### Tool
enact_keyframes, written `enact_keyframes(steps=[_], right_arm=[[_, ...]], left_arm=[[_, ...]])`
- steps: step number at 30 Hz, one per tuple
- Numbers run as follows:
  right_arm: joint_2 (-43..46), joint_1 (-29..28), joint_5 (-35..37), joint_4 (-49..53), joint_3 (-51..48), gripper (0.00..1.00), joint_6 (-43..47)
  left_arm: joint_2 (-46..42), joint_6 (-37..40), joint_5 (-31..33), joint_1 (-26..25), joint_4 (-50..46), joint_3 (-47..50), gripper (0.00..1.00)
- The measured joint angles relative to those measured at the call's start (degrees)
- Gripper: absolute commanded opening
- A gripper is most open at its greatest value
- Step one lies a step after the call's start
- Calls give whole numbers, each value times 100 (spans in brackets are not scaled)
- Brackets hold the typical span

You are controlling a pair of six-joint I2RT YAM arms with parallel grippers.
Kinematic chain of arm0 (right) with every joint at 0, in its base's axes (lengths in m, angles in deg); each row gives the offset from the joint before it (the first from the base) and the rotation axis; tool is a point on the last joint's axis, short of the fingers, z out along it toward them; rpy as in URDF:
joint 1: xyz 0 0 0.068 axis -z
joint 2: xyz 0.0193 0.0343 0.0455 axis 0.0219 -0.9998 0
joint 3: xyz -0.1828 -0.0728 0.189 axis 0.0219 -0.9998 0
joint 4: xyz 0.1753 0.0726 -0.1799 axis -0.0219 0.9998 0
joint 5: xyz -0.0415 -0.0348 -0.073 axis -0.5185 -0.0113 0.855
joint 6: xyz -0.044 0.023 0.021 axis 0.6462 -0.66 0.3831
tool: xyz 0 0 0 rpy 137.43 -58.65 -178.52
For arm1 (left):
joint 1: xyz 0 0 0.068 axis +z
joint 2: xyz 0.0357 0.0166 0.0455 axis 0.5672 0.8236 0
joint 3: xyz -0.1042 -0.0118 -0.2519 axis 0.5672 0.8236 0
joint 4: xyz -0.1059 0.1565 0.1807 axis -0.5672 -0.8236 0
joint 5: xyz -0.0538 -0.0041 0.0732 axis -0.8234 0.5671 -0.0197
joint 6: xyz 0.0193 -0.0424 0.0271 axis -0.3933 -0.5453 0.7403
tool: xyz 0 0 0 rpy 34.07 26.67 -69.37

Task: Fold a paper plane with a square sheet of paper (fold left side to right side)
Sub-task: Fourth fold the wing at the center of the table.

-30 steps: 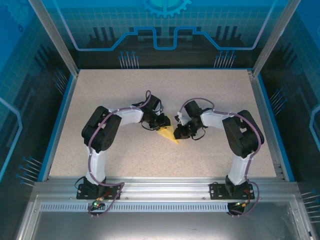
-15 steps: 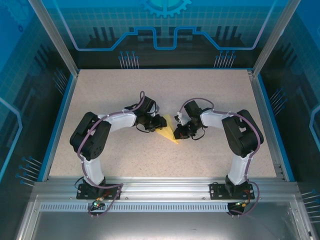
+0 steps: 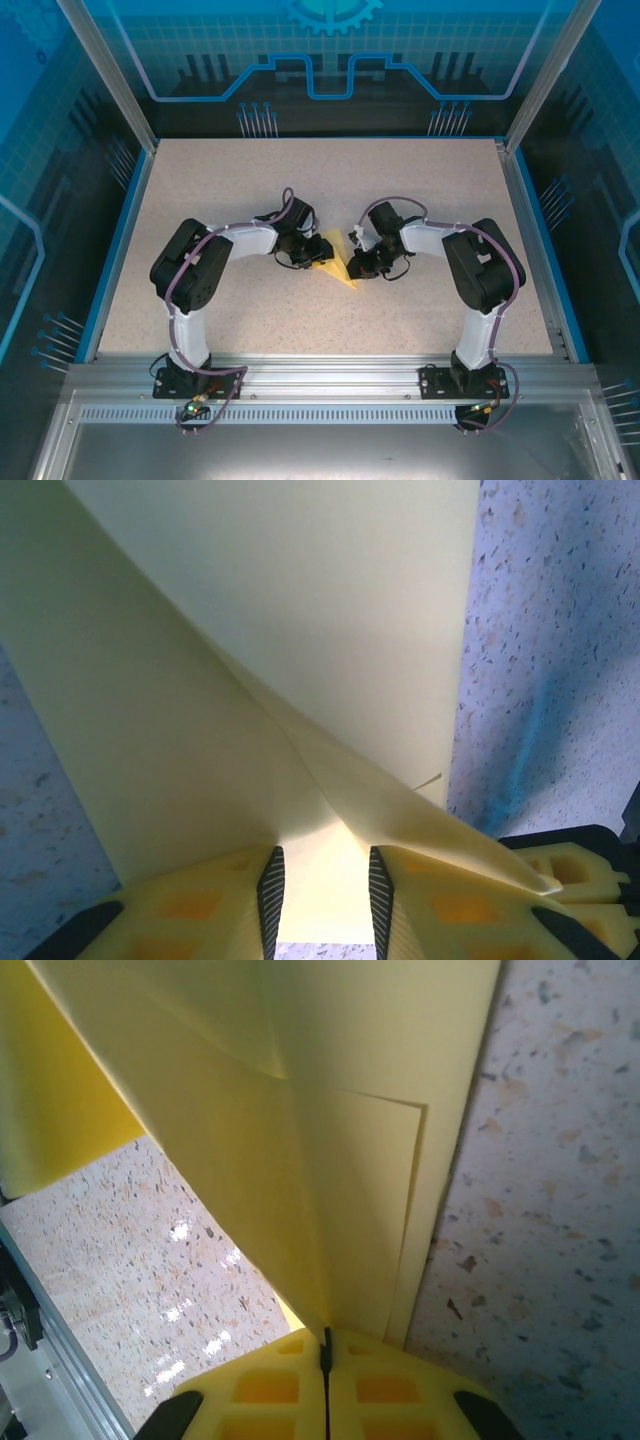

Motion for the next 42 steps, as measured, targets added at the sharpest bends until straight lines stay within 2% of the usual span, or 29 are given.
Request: enact_keyframes(steps=[6,15,28,42], right_arm=[[9,0,133,68,52,19,70],[33,0,361,195,214,25,201],[33,-2,494,236,278,19,354],[-195,-2,315,229,407,14,675]], left_arm=[[68,0,-20,0,-7,-96,34],[105,2,-22,0,-17,-146,34],[105,2,-22,0,-20,-146,34],[105,2,-22,0,-20,-146,34]])
